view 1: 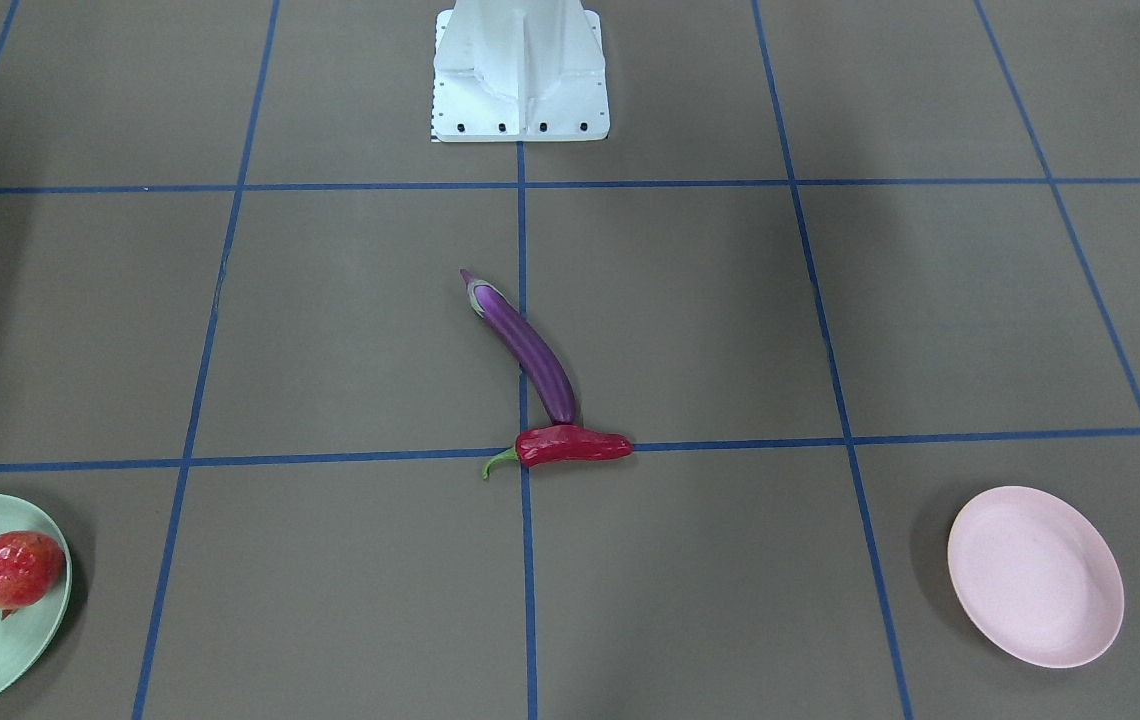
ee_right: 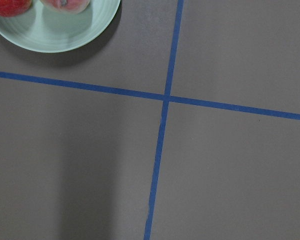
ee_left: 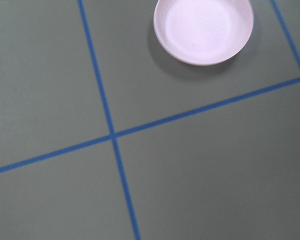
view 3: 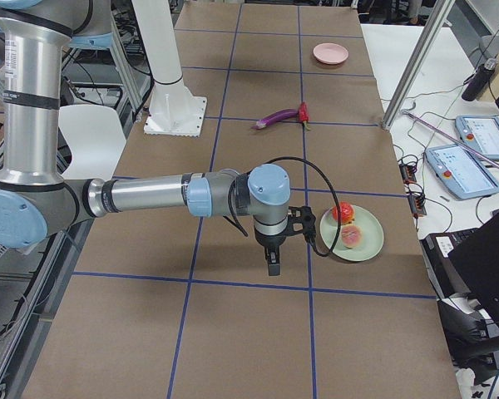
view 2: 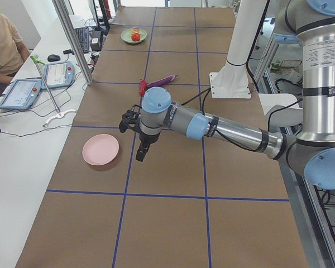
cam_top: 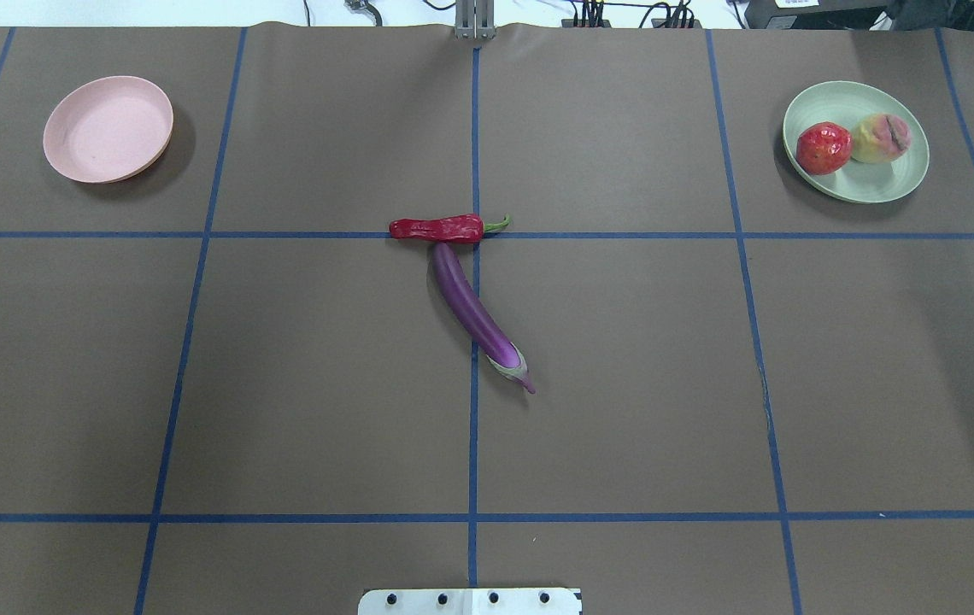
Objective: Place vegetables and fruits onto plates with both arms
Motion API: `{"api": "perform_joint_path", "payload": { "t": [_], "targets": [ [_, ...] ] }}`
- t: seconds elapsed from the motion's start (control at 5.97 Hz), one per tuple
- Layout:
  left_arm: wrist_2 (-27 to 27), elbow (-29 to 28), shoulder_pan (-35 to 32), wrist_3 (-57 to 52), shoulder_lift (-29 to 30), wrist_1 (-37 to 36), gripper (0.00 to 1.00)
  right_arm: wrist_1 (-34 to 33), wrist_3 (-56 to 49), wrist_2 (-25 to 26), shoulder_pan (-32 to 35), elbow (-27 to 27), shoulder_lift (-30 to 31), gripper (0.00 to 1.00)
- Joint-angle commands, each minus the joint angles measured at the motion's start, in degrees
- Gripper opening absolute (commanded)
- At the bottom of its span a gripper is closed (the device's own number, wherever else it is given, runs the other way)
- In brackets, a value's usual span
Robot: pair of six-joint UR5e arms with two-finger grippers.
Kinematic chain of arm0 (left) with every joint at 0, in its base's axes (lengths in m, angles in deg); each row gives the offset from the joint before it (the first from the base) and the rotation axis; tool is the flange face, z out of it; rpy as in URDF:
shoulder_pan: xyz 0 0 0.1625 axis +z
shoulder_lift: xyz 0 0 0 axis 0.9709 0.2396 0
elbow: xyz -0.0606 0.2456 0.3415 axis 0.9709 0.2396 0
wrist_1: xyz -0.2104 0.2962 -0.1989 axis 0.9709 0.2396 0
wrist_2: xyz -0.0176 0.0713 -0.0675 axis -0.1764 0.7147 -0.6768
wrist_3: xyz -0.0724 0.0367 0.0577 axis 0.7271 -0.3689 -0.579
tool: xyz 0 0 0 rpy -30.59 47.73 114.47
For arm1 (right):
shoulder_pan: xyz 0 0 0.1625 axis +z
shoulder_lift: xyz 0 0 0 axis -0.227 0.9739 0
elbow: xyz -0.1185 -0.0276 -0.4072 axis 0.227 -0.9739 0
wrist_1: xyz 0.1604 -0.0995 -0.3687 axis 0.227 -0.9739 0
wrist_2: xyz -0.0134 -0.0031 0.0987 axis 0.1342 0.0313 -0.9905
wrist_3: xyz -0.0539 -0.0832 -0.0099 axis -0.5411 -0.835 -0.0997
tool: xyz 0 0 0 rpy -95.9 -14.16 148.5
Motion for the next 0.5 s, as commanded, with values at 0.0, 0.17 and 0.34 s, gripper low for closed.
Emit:
{"api": "perform_joint_path", "payload": {
  "t": [0.0, 0.17, 0.34],
  "targets": [
    [4.5, 0.0, 12.3, 22.9, 7.4, -0.3, 1.00, 0.1, 0.0, -0.1, 0.0, 0.0, 0.1, 1.00],
    [4.8, -0.7, 18.3, 32.0, 11.6, -0.4, 1.00, 0.1, 0.0, 0.0, 0.0, 0.0, 0.2, 1.00],
    [7.0, -1.1, 24.4, 38.5, 15.9, -0.2, 1.00, 0.1, 0.0, -0.1, 0.0, 0.1, 0.2, 1.00]
  ]
}}
